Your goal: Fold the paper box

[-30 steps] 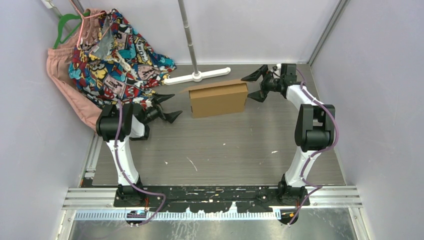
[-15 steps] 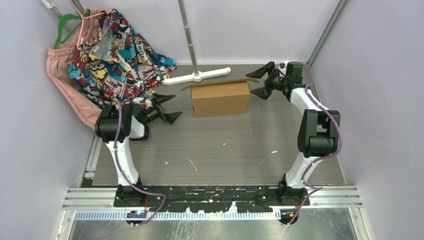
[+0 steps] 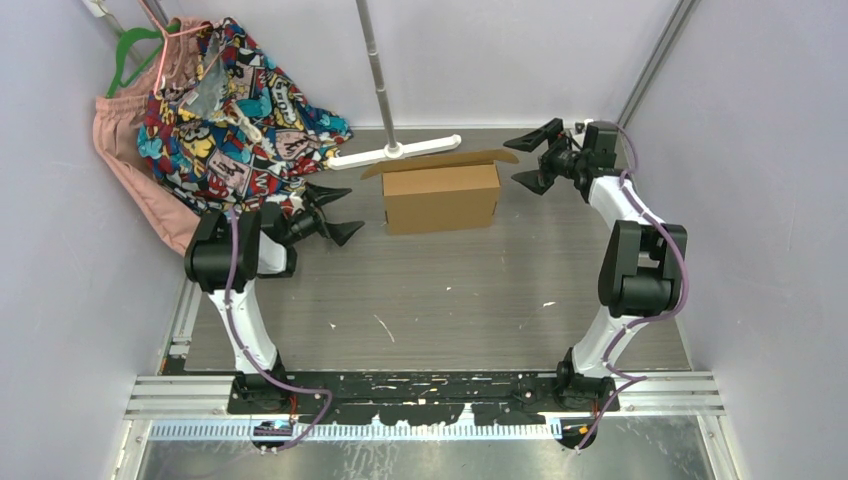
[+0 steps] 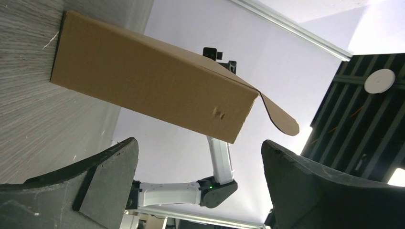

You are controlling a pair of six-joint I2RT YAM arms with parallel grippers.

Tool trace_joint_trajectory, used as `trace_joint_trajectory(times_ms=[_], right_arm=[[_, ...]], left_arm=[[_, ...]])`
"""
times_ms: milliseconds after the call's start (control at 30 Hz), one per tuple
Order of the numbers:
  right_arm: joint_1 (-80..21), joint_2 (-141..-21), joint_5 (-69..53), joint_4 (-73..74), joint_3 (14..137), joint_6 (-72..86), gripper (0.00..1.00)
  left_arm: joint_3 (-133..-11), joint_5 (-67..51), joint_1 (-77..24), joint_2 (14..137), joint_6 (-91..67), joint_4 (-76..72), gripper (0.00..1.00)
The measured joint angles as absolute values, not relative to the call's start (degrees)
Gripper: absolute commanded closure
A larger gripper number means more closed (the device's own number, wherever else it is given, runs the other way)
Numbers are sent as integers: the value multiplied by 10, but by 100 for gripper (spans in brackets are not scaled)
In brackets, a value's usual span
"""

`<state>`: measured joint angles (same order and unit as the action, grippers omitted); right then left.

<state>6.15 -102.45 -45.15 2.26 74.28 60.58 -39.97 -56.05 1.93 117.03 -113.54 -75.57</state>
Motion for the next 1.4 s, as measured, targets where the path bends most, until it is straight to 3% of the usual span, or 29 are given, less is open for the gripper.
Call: trace_joint_trajectory(times_ms=[333, 600, 900, 1200, 1400], right_arm=[[130, -966, -441, 32, 691, 605, 0], [162, -839, -411, 135, 678, 524, 0], [158, -743, -356, 277, 707, 406, 0], [131, -607, -328, 359, 712, 354, 0], [64, -566, -269, 412, 798, 329, 0]], left_arm=[[-426, -578, 19, 1058, -989, -541, 0], [-540, -556, 18, 905, -705, -126, 0], [-626, -474, 0, 781, -488, 159, 0], [-674, -380, -25, 644, -359, 328, 0], [-730, -333, -25, 576, -303, 405, 0]])
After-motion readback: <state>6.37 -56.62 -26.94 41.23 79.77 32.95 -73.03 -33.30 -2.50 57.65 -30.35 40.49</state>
